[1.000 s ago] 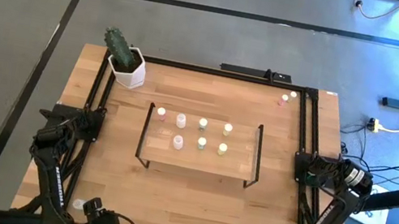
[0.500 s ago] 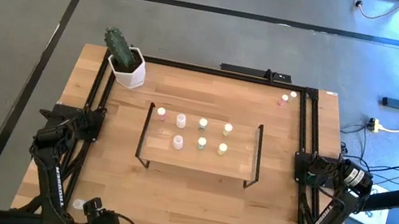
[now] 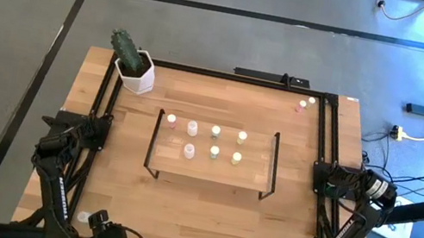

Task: Pick and place medicine bottles onto shelf by color
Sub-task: Put the bottom pink pill bottle on the shelf aligned with the other pink pill bottle

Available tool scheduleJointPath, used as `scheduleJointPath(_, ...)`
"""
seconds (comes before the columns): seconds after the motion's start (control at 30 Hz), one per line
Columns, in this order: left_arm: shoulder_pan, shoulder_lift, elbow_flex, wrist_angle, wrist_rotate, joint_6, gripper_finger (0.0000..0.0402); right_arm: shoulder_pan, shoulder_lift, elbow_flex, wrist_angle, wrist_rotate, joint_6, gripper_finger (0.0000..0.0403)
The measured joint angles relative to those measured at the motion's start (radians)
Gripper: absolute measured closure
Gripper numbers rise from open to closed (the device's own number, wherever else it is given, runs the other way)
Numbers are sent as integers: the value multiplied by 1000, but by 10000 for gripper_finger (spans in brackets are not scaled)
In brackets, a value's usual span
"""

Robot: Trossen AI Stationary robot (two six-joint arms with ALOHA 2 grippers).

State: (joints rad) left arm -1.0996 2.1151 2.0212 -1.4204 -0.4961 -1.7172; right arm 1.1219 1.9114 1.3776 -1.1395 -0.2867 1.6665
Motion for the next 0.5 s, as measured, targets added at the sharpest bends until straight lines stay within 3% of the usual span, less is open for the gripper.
scheduleJointPath(0.3, 0, 0, 0, 0, 0, 0, 189, 1, 0, -10, 2, 75, -35, 176)
scheduleJointPath(0.5, 0, 0, 0, 0, 0, 0, 189, 1, 0, -10, 1, 76, -35, 221)
